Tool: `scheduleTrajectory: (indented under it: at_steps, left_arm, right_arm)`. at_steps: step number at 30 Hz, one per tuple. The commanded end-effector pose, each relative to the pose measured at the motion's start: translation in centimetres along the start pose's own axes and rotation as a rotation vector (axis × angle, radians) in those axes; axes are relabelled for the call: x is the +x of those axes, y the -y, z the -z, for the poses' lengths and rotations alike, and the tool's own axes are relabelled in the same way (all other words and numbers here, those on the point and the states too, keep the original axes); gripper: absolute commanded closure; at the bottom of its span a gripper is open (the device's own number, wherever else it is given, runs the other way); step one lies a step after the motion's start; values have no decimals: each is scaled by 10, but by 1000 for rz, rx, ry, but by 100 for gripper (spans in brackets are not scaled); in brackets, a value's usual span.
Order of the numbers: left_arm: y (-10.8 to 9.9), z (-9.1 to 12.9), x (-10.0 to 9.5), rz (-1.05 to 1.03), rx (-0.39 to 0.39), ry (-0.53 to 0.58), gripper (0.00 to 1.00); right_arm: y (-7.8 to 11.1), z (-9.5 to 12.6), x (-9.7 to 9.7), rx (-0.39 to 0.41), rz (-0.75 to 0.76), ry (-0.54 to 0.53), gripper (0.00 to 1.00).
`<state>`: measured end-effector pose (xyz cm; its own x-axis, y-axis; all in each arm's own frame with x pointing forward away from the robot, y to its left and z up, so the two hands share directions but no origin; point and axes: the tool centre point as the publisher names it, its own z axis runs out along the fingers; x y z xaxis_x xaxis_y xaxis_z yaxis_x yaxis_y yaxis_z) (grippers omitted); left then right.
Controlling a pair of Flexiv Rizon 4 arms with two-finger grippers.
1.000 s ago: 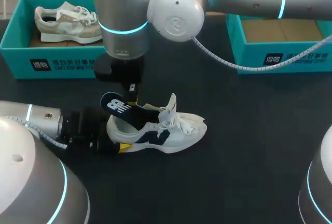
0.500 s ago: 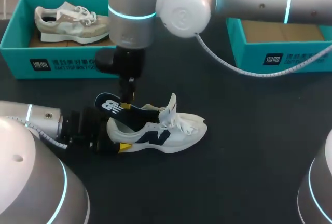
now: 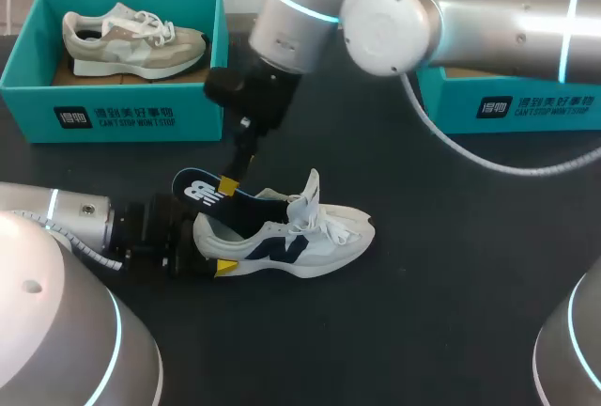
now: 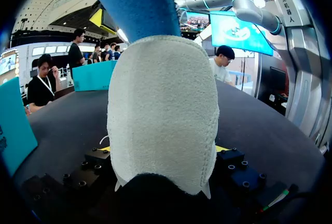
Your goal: Take the shoe out of the shoebox, open the shoe tongue, remove and reinsert the insole, then place the shoe into the shoebox
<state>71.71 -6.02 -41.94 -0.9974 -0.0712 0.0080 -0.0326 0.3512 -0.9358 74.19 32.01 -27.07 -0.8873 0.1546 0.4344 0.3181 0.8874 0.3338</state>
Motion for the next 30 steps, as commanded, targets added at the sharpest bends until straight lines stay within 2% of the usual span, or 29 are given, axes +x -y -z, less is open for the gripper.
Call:
scheduleTrajectory:
  at_steps: [1,2,3,8,14,16,18,20,26,30]
  left_arm:
    - [-3,-3,0,0,1,1,100]
    - [-3,-3,0,0,1,1,100]
    - [-3,-3,0,0,1,1,100]
    - [-3,-3,0,0,1,1,100]
    - [-3,-3,0,0,1,1,100]
    - [-3,-3,0,0,1,1,100]
    - [-3,-3,0,0,1,1,100]
    - [-3,-3,0,0,1,1,100]
    - [-3,-3,0,0,1,1,100]
    - [-3,-3,0,0,1,1,100]
  right_arm:
    - [5,-9,-4,-230,15,-49,21]
    - [4,-10,-4,-250,20,-57,28]
    - [4,-12,-4,-228,18,-71,32]
    - [-1,-23,-7,-246,36,-103,29]
    - [-7,-37,-5,-258,51,-140,41]
    - [-9,-42,-4,-260,53,-148,51]
    - [-10,-46,-3,-268,58,-158,55]
    - [-10,-47,-3,-265,57,-158,68]
    - [-11,-52,-2,-253,65,-177,64]
    - [-11,-54,-5,-232,69,-193,67]
